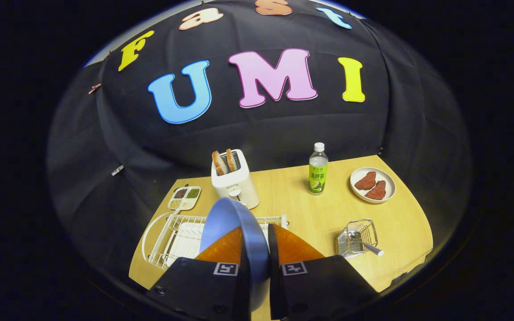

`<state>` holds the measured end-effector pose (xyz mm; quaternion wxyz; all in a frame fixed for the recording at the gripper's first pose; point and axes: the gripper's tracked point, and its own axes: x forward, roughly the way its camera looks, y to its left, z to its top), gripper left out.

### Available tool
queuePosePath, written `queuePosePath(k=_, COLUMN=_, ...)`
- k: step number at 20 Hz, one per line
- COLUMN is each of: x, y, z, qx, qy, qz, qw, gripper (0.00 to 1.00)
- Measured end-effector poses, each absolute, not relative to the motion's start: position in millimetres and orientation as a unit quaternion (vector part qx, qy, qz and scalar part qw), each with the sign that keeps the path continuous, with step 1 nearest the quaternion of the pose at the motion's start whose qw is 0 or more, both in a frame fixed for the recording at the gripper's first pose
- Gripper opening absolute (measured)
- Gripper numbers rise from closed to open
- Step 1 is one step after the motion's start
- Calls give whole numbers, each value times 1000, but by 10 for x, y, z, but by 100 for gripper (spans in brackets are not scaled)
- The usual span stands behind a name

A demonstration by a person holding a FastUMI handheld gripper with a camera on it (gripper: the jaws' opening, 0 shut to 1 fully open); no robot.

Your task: Take the plate from the dish rack, then take the spoon from the basket and place it into the plate.

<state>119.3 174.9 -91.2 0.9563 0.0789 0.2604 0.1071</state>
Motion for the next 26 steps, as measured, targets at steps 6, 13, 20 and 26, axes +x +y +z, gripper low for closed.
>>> queuePosePath(k=6, x=708, y=1086, z=-937, qx=101, qy=283, qz=106, qw=948, gripper=20)
queuePosePath(k=13, x=305, y=573, z=-1128, qx=128, qy=313, qz=119, qw=934, gripper=20)
queuePosePath(k=20, x=183, y=23, z=-1655, qx=147, qy=353, qz=123, qw=916, gripper=20)
queuePosePath(k=26, x=308, y=-144, z=-2407, qx=194, qy=412, qz=134, qw=880, gripper=20)
